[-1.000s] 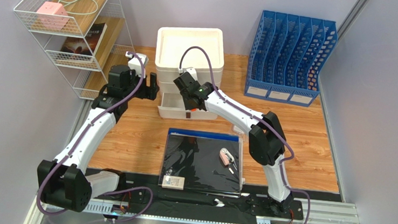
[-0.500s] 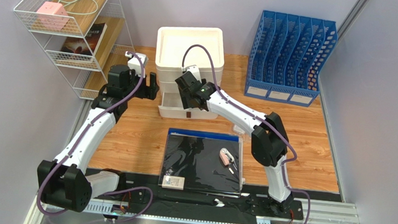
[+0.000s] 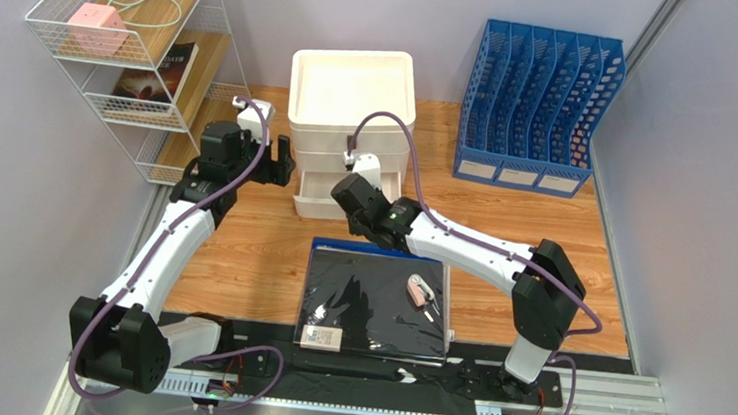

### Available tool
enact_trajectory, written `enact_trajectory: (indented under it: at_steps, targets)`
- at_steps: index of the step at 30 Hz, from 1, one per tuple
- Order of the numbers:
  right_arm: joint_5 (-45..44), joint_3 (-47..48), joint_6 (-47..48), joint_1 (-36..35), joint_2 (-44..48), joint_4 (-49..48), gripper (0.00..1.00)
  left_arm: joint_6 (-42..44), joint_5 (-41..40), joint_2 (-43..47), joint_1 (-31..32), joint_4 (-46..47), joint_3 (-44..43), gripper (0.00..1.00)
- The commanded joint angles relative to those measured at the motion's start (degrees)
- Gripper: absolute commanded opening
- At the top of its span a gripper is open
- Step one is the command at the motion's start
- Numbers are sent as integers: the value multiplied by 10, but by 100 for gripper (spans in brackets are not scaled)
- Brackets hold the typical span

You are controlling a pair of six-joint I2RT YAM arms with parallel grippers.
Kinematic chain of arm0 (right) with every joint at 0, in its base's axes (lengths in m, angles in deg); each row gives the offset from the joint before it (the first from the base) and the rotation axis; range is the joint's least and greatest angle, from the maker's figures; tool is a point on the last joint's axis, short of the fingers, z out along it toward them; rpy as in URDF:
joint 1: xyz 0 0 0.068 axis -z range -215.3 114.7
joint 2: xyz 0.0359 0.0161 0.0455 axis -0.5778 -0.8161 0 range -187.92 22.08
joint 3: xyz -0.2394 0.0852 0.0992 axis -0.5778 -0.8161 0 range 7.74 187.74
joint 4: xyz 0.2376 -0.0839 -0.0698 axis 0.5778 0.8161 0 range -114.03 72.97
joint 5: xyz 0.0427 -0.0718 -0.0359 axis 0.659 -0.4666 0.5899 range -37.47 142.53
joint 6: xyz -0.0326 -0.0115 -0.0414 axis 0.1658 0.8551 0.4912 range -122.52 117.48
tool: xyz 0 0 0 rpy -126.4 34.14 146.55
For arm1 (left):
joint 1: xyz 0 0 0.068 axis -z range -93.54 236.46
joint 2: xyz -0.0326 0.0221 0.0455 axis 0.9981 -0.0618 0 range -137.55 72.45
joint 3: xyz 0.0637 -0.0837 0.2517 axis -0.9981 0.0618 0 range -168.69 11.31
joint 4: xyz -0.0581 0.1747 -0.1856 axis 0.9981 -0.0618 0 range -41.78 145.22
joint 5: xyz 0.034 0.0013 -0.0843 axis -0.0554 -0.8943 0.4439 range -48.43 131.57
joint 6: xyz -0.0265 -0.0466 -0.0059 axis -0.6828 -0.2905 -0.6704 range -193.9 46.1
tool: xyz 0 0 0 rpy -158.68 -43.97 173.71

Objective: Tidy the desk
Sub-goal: Place the stationery in the drawer, then close the drawer in the storage box.

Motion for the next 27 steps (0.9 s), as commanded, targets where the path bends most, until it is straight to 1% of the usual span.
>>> enact_trajectory:
  at_steps: [1, 2, 5, 7, 12, 15, 18, 20, 21, 23, 24, 27]
  targets:
    - [-5, -99, -76, 1, 19, -122, 7, -2, 1, 15, -3, 20, -4, 84]
    - [-11, -114, -80, 1, 21, -153, 6, -3, -1, 15, -3, 20, -9, 84]
    - [-33, -148, -93, -1, 17, -203, 2, -10, -13, 4, -3, 12, -45, 85]
    - [-50, -162, -95, -2, 11, -232, 1, -14, -24, -7, -3, 4, -86, 85]
    - [-77, -159, -99, -3, -23, -258, 0, -41, -21, -59, -3, -16, -195, 84]
    - [-88, -169, -106, -2, -29, -288, 0, -59, -27, -92, -3, -13, -235, 82]
    - [-107, -182, -107, -2, -30, -322, 0, -69, -35, -126, -3, -2, -256, 80]
    - [-119, -191, -107, -3, -32, -347, 0, -70, -39, -152, -3, 0, -264, 76]
    - [-123, -193, -107, -3, -34, -353, 0, -71, -44, -162, -3, -2, -271, 76]
    - [-130, -195, -107, -3, -40, -367, 0, -67, -64, -185, -1, 0, -276, 70]
    - [-133, -195, -107, -4, -42, -367, 0, -65, -67, -192, -1, 4, -276, 61]
    - [-141, -197, -110, -5, -50, -380, 0, -59, -70, -212, -1, 10, -277, 56]
